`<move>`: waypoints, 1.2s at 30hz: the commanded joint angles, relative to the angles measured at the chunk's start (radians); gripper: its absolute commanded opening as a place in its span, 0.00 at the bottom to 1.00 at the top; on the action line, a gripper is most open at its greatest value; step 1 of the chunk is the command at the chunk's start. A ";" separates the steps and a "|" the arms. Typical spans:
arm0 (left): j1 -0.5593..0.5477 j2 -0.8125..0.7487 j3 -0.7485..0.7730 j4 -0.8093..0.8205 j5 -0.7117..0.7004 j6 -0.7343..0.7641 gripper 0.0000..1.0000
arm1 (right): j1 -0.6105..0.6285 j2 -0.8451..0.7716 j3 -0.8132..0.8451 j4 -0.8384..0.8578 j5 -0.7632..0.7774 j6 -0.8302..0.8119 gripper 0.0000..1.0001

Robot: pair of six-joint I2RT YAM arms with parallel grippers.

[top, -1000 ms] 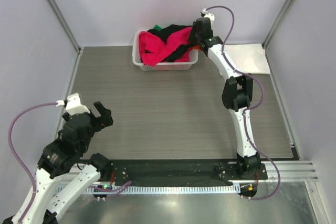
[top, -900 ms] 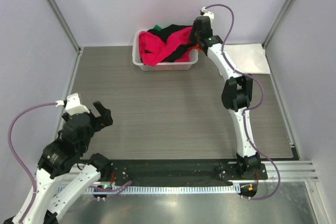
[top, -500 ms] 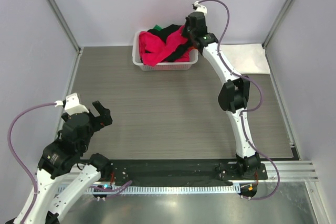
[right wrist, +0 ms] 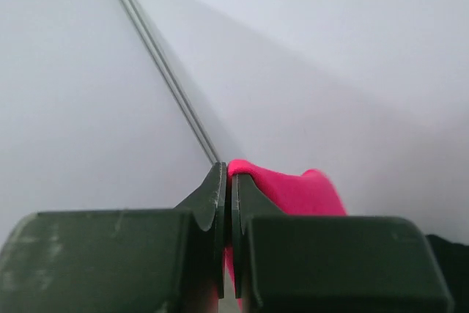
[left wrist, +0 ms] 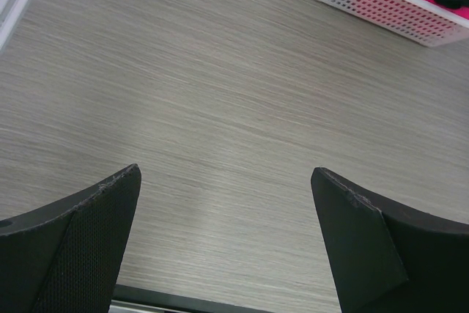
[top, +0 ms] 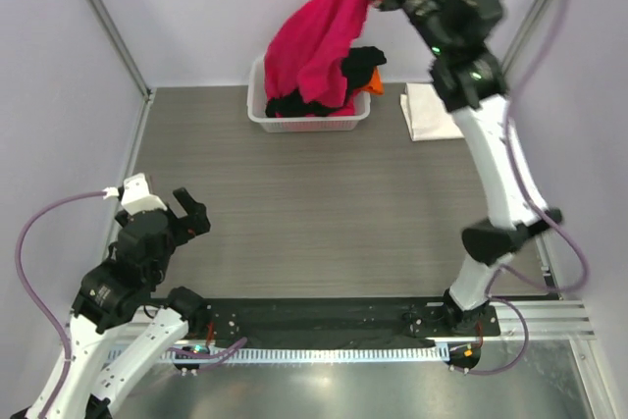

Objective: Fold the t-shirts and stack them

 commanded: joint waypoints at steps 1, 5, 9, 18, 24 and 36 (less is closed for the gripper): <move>0.004 0.017 -0.001 0.027 -0.020 0.007 1.00 | -0.006 -0.269 -0.150 0.097 0.109 -0.025 0.01; 0.006 0.039 -0.003 0.034 -0.035 0.016 1.00 | -0.006 -0.507 -0.545 -0.064 0.341 0.029 0.01; 0.006 0.153 0.031 0.060 -0.036 0.033 0.99 | -0.006 -0.760 -0.923 -0.168 0.514 0.124 0.01; 0.054 0.676 0.287 0.301 0.020 0.146 1.00 | -0.007 -0.950 -1.235 -0.561 0.638 0.336 1.00; 0.229 1.225 0.719 0.300 0.253 0.184 1.00 | -0.007 -0.969 -1.281 -0.583 0.540 0.322 0.99; 0.341 2.005 1.542 0.158 0.370 0.151 0.95 | -0.007 -1.022 -1.332 -0.590 0.415 0.280 1.00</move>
